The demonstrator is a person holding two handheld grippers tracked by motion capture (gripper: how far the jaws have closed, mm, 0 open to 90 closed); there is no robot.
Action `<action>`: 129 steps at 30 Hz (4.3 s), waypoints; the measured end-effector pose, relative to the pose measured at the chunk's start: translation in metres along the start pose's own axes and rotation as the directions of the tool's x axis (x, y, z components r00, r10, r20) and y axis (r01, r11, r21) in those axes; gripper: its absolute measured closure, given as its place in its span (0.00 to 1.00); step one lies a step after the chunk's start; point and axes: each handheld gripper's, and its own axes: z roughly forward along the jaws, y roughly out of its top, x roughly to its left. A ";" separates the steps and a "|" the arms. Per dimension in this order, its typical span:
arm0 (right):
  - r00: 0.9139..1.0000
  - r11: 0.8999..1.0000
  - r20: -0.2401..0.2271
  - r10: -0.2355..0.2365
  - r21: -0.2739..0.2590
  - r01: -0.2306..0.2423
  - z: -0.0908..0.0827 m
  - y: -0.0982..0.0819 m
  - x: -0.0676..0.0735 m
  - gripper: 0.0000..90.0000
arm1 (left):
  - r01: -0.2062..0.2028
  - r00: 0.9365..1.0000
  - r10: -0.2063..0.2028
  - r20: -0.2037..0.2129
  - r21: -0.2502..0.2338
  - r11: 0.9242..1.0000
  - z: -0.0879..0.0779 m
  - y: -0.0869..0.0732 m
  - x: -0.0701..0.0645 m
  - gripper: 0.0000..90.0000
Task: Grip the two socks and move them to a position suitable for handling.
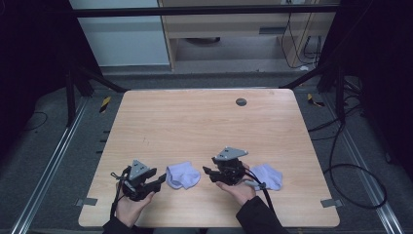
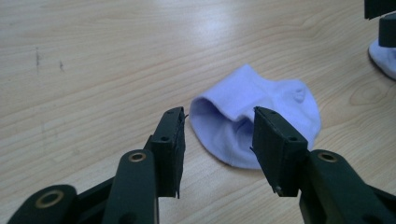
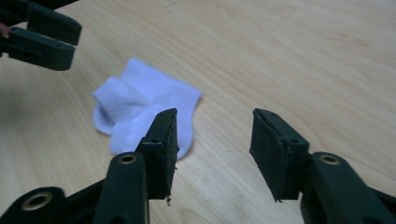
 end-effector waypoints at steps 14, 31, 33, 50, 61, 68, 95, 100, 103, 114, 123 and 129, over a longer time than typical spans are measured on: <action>0.988 0.989 -0.119 -0.100 0.099 0.112 0.043 -0.002 0.045 0.67 | -0.022 1.000 0.022 -0.003 0.075 0.997 0.022 -0.011 -0.001 0.66; 0.988 0.978 -0.133 -0.074 0.186 0.099 0.060 -0.012 0.048 0.96 | -0.055 0.998 0.055 0.003 0.093 0.994 0.036 -0.010 -0.007 0.66; 0.988 0.977 -0.137 -0.071 0.188 0.097 0.060 -0.012 0.047 0.97 | -0.053 0.999 0.053 0.005 0.095 0.994 0.038 -0.010 -0.007 0.66; 0.985 0.978 -0.156 -0.074 0.181 0.102 0.061 -0.012 0.048 0.98 | -0.080 0.997 0.077 0.029 0.114 0.990 0.049 -0.009 -0.009 0.80; 0.984 0.996 -0.176 -0.022 0.084 0.037 0.048 -0.005 0.047 0.99 | -0.078 0.996 0.073 0.047 0.129 0.989 0.050 -0.007 -0.012 0.99; 0.987 0.997 -0.144 0.064 -0.022 -0.068 0.036 0.005 0.035 0.99 | -0.085 0.995 0.078 0.054 0.134 0.987 0.050 -0.006 -0.012 1.00; 0.965 0.983 0.193 0.179 -0.062 -0.170 0.042 0.014 -0.017 0.74 | -0.021 1.000 0.021 0.010 0.047 0.999 0.040 -0.002 -0.007 0.80; 0.968 0.987 0.195 0.159 -0.001 -0.162 0.047 0.014 -0.026 0.69 | 0.013 1.000 -0.014 0.010 0.056 0.998 0.042 -0.002 -0.010 0.64; 0.968 0.987 0.200 0.151 0.028 -0.160 0.054 0.013 -0.030 0.68 | 0.007 1.000 -0.007 0.005 0.085 0.996 0.048 -0.004 -0.014 0.62; 0.962 0.978 0.230 0.146 0.116 -0.176 0.074 0.002 -0.038 0.83 | -0.028 1.000 0.029 -0.007 0.117 0.993 0.052 -0.006 -0.021 0.80; 0.959 0.970 0.219 0.180 0.121 -0.210 0.070 0.004 -0.034 0.98 | 0.005 1.000 -0.008 0.018 0.118 0.993 0.050 -0.005 -0.022 0.98; 0.967 0.981 0.186 0.175 0.056 -0.188 0.046 0.009 -0.023 0.98 | -0.020 1.000 0.022 -0.019 0.082 0.996 0.041 0.006 -0.012 0.98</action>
